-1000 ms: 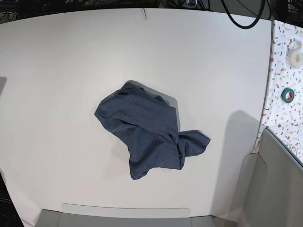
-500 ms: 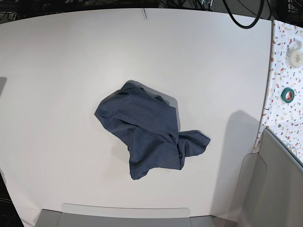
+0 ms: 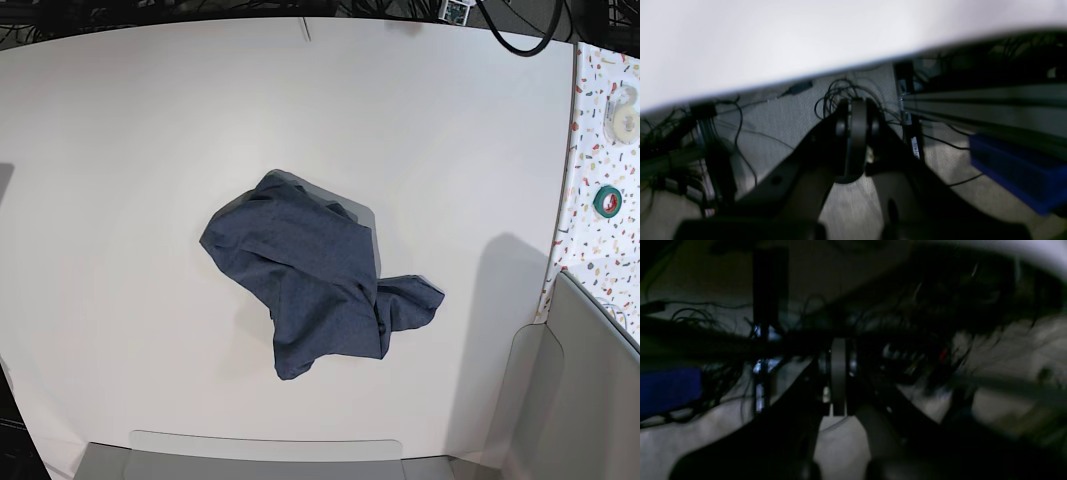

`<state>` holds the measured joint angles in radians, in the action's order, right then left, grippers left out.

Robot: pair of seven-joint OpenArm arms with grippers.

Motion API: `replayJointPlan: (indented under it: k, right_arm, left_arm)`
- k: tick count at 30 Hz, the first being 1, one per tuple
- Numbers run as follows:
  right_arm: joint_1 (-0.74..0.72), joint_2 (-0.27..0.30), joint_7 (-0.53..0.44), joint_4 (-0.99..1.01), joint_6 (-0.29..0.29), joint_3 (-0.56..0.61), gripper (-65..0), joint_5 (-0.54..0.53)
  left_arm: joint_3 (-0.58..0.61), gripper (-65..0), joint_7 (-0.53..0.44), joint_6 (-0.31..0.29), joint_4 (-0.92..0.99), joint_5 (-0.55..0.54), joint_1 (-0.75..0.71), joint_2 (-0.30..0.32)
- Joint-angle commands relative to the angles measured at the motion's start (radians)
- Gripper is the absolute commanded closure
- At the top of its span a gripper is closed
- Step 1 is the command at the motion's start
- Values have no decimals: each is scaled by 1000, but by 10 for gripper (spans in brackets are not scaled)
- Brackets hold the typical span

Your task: Layout the t-shirt on the table in an organized manner, then fold the t-shirt properly

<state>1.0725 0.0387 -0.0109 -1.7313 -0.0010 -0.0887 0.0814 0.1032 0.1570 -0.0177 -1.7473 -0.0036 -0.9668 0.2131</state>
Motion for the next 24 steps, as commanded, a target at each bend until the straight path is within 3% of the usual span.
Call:
replayJointPlan:
  k: [1, 6, 18, 24]
  right_arm:
    - [21, -1, -22, -46, -3, -4, -2, 27]
    - [13, -9, -24, -180, -4, -4, -2, 125]
    - [-208, -10, -21, -249, -4, -4, -5, 131]
    - [-417, -87, 142, -250, -4, -6, -7, 134]
  left_arm:
    - [-1, 0, -21, 9, -46, 1, -16, 12]
    - [-3, 0, -21, 9, -168, 1, -22, 16]
    - [-3, -1, -21, 8, -299, 1, 101, 16]
    - [-3, -2, -20, 8, -299, 1, 220, 15]
